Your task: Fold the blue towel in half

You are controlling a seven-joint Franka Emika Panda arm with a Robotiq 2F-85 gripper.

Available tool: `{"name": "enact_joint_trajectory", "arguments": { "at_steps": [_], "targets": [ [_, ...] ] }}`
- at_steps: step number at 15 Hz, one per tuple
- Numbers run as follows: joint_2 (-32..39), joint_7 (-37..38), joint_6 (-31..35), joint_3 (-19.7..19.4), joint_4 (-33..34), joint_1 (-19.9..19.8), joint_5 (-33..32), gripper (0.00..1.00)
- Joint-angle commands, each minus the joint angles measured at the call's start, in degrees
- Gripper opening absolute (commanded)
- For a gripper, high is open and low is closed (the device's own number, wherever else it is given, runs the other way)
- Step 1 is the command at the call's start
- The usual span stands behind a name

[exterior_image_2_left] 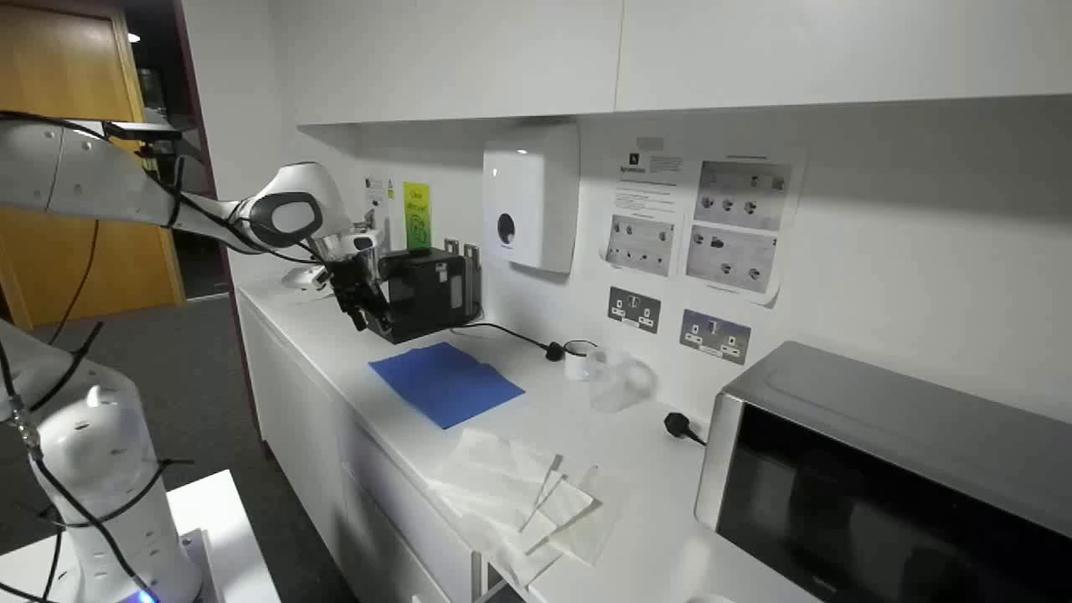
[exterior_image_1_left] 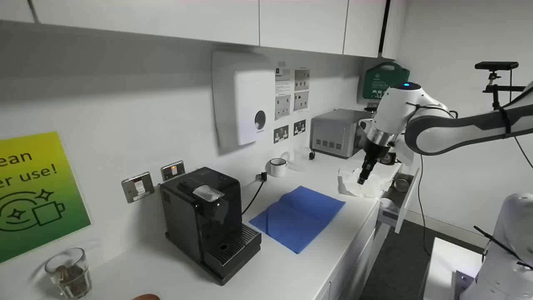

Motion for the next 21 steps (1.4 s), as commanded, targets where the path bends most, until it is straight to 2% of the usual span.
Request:
{"name": "enact_joint_trajectory", "arguments": {
  "at_steps": [1,6,11,17,21],
  "targets": [
    [0.1,0.3,-0.1,-0.4,0.1,0.5,-0.3,1.0],
    [0.2,0.3,-0.1,-0.4,0.1,0.5,-0.3,1.0],
    [1.2,8.8,-0.9,-2.2,1.9,-1.2,5.7,1.0],
    [2.6,12.9,1.8,-8.1,0.5,-4.2,13.9,1.0],
    [7.4,11.0,4.9,-13.6,1.4,-5.3,22.6,1.0]
  ]
}}
